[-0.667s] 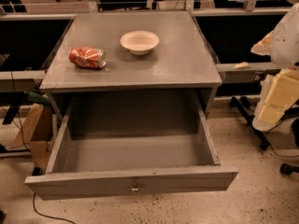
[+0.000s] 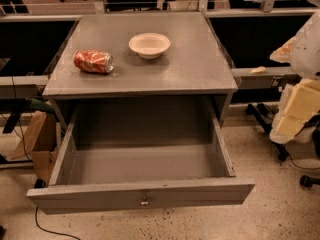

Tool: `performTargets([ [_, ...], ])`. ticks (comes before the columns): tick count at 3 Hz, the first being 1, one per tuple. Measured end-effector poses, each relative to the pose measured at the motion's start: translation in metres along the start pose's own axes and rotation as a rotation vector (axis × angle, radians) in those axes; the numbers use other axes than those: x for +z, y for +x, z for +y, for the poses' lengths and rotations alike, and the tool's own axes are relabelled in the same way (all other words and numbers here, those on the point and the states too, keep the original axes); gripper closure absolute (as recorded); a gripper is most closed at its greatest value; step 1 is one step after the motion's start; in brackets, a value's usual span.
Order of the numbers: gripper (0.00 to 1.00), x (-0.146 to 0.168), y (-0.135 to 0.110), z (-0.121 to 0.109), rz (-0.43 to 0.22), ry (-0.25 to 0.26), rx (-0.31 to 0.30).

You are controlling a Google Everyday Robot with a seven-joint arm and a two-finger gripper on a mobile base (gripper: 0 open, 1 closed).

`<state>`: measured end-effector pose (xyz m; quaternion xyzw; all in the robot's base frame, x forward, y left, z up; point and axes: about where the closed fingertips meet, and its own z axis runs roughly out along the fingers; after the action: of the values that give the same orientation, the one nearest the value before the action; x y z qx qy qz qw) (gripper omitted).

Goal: Close top drawer

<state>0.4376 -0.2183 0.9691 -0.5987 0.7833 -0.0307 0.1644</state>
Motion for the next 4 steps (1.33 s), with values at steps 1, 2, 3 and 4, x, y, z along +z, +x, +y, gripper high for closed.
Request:
performTargets([
  [1,0.00,0.035,0.006,0.014,-0.056,-0.019,0.035],
  [2,0.00,0.097,0.008,0.037,-0.135,-0.071,0.072],
  [3,0.19,0.165,0.014,0.068,-0.199,-0.151,0.118],
  [4,0.42,0.206,0.031,0.095,-0.241,-0.206,0.175],
])
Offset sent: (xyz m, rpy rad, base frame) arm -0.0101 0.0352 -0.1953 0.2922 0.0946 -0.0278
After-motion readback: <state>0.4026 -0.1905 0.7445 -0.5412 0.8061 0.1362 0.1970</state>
